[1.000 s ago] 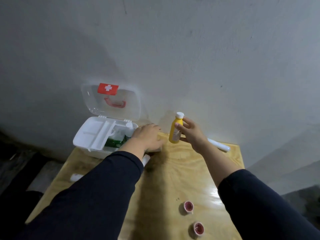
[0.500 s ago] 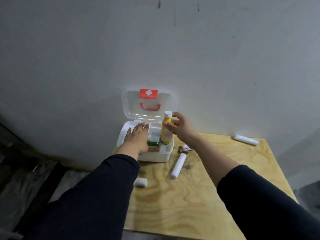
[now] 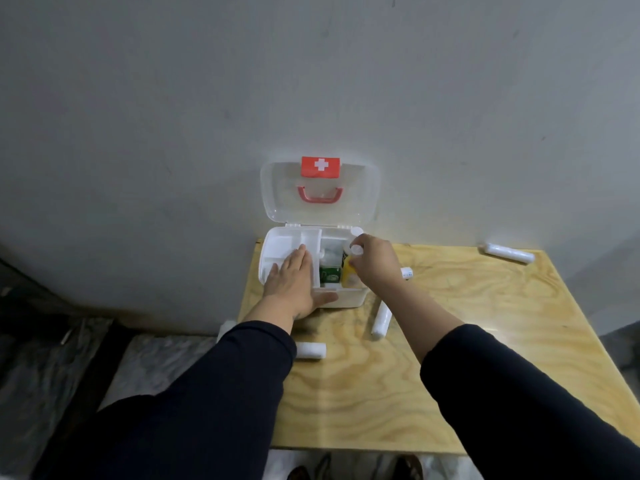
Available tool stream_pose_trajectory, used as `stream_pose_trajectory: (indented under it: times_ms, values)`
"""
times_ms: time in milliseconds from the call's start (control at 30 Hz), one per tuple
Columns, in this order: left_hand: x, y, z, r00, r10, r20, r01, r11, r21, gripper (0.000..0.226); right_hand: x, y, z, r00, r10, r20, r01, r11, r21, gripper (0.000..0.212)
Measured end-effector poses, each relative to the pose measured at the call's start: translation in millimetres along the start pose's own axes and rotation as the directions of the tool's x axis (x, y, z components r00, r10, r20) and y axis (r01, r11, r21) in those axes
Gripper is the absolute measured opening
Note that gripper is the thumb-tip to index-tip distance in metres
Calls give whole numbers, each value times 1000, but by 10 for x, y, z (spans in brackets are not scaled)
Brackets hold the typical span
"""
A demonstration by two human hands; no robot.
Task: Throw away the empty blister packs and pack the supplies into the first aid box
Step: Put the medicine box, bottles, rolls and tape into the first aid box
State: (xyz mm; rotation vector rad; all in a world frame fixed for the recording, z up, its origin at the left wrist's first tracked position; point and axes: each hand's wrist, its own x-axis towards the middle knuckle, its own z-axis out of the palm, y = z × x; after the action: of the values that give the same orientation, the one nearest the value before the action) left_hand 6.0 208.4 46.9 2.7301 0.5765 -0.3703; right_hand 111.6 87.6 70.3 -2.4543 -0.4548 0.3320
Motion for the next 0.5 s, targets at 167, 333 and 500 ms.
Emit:
stream_pose_trajectory:
  times_ms: [167, 333, 500]
  values:
    - [23, -11, 20, 1000, 17, -24, -16, 1000, 26, 111, 22, 9, 16, 1000, 6, -12, -6, 1000, -15, 33]
    - [35, -31, -22, 1000, 21, -7, -20, 998, 64, 113, 53, 1, -76, 998, -26, 55, 28, 999, -26, 44]
    - [98, 47, -226, 998, 16, -56, -9, 991, 135, 103, 78, 41, -270, 999, -35, 9, 34, 994, 102, 33]
